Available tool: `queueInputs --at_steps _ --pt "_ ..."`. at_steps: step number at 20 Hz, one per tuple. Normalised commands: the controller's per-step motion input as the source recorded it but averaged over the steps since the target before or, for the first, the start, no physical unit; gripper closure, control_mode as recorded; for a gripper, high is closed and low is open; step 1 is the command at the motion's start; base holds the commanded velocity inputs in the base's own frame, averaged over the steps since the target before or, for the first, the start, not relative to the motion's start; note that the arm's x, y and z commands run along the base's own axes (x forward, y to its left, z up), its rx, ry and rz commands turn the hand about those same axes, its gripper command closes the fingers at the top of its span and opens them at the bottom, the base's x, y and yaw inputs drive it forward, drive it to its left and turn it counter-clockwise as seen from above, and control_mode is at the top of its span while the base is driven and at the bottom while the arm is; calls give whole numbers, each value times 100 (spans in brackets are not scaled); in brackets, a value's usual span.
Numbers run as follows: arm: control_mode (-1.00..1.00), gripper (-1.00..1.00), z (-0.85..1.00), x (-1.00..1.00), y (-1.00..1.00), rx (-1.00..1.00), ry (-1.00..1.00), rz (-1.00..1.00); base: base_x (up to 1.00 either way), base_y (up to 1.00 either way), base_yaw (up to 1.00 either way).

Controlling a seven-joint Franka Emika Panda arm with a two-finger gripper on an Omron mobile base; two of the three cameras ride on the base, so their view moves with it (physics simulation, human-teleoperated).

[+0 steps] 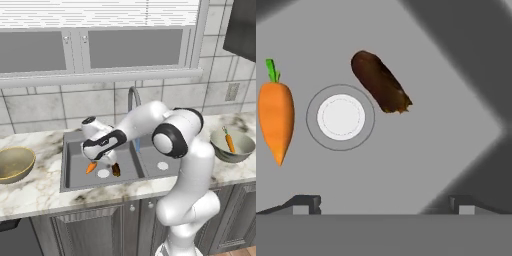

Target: Pick the carrots from the sink and place them in one bowl. Place the sweet potato in the other bowl. Then turn off the sink faucet.

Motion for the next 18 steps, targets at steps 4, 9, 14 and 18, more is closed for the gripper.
queueInputs --at_steps 4,9,14,18 --pt "-100 -100 -29 30 18 -2 -1 -8 0 0 0" --pt "-100 -100 -26 36 23 -1 -4 -7 0 0 0" --pt "-100 -100 -20 37 15 0 -6 -6 0 0 0" --pt "-100 -100 -26 20 1 -1 -4 -6 0 0 0"
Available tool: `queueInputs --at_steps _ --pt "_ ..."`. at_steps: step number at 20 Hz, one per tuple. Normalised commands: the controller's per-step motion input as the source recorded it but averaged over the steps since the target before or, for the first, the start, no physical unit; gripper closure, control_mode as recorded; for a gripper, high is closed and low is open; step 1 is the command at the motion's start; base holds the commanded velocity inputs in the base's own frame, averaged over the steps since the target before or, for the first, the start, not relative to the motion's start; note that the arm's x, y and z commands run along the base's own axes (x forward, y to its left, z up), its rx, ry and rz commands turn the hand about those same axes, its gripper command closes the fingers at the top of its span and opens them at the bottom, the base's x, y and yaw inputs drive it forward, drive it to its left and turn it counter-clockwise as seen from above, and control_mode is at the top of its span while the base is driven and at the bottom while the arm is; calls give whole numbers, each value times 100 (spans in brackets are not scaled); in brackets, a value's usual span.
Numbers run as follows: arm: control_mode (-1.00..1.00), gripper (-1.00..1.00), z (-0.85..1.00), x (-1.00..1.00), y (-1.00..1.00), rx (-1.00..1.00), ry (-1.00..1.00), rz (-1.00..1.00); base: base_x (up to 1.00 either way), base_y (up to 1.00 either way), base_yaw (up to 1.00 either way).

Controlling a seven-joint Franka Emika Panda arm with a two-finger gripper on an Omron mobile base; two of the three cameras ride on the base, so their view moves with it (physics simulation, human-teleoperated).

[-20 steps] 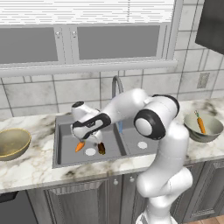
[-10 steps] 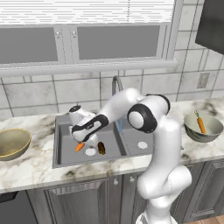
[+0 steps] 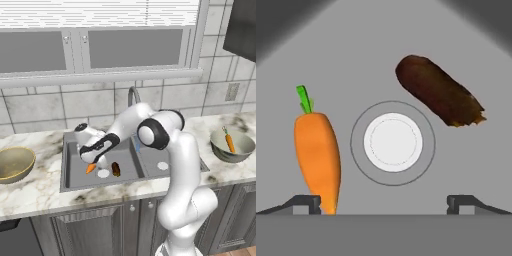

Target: Pick the carrots from the sink and place them in one bowl. Place the sweet potato in the other bowl. Then turn off the sink faucet.

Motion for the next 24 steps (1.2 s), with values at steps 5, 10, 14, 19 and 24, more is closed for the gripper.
queueInputs --at_steps 5,10,14,19,24 --pt "-100 -100 -38 12 0 -2 -6 -6 0 0 0" --pt "-100 -100 -32 28 3 -1 -5 -6 0 0 0" --pt "-100 -100 -30 36 7 0 -4 -5 0 0 0" --pt "-100 100 -37 33 11 0 -1 -5 0 0 0" --pt "-100 100 -33 -3 -8 0 0 -8 0 0 0"
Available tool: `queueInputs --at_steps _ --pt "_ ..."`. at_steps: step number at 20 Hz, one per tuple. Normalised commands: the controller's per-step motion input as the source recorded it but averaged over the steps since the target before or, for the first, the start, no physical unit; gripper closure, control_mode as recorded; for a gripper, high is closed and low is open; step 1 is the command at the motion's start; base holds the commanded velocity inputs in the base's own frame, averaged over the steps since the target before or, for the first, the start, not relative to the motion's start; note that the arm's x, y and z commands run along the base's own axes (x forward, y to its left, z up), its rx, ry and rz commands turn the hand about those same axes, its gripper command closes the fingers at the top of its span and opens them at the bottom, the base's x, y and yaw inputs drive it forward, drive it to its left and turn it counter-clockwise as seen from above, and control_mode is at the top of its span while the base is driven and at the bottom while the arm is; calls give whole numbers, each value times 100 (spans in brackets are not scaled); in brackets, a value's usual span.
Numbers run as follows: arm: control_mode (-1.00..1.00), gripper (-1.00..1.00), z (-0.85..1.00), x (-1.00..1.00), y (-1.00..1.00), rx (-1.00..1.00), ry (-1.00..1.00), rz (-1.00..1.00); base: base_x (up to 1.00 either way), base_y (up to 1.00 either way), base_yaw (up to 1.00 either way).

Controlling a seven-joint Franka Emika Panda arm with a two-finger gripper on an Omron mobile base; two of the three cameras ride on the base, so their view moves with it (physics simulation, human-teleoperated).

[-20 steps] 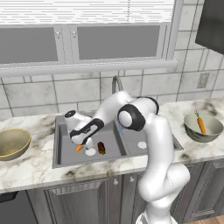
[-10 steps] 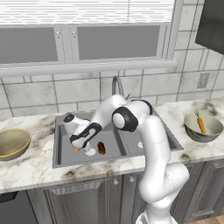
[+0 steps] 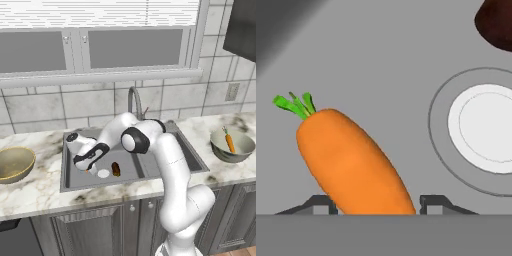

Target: Pick the carrots from the sink and place them in one bowl. Place the sweet potato in the other bowl. Then turn off the sink faucet.

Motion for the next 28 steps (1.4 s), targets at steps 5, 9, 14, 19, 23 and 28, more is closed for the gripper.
queueInputs --at_steps 5,9,14,19,23,28 --pt "-100 100 13 -11 -20 0 0 -9 0 0 0" --pt "-100 100 19 -2 -19 0 -2 -6 0 0 0" --pt "-100 100 59 -27 -5 0 -7 -4 0 0 0" --pt "-100 100 100 -54 0 0 -16 -3 0 0 0" --pt "-100 100 93 -55 0 0 -12 -1 0 0 0" --pt "-100 100 92 -68 -12 0 -8 -3 0 0 0"
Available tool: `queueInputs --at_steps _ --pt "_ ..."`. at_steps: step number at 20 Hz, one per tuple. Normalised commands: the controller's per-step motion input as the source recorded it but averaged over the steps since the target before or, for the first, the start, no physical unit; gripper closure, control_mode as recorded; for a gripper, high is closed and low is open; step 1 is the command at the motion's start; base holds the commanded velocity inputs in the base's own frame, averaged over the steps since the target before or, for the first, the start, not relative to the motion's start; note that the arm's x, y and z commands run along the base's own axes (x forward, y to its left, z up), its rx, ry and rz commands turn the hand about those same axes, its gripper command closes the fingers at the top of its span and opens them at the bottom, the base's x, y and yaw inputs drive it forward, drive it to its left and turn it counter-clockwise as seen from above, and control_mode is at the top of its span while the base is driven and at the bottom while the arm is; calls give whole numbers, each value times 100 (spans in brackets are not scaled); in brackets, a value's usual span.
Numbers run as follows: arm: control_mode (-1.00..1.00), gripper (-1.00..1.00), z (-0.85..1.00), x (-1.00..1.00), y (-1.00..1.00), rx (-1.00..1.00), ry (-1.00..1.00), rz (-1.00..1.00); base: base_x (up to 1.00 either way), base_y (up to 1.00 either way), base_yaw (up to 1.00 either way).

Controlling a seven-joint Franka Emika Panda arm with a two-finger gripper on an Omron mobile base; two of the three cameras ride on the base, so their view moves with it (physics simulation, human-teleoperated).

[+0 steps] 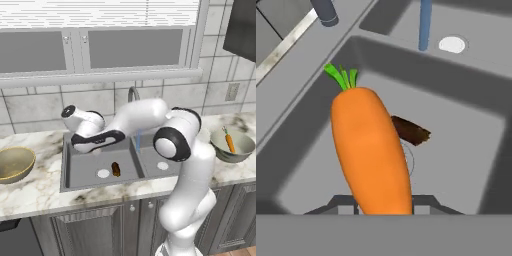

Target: Pick the carrots from the sink and place them in one bowl. Place the sweet potato in the other bowl. Then turn off the sink faucet.

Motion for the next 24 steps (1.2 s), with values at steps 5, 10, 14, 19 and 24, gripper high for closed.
queueInputs --at_steps 5,10,14,19,24 --pt "-100 100 89 -77 -33 3 -5 -4 0 0 0" --pt "-100 100 82 -81 -63 6 -2 0 0 0 0" --pt "-100 100 79 -73 -69 2 -4 0 0 0 0" --pt "-100 100 57 -68 -75 3 0 0 0 0 0" --pt "-100 100 8 -41 -99 9 0 0 0 0 0"
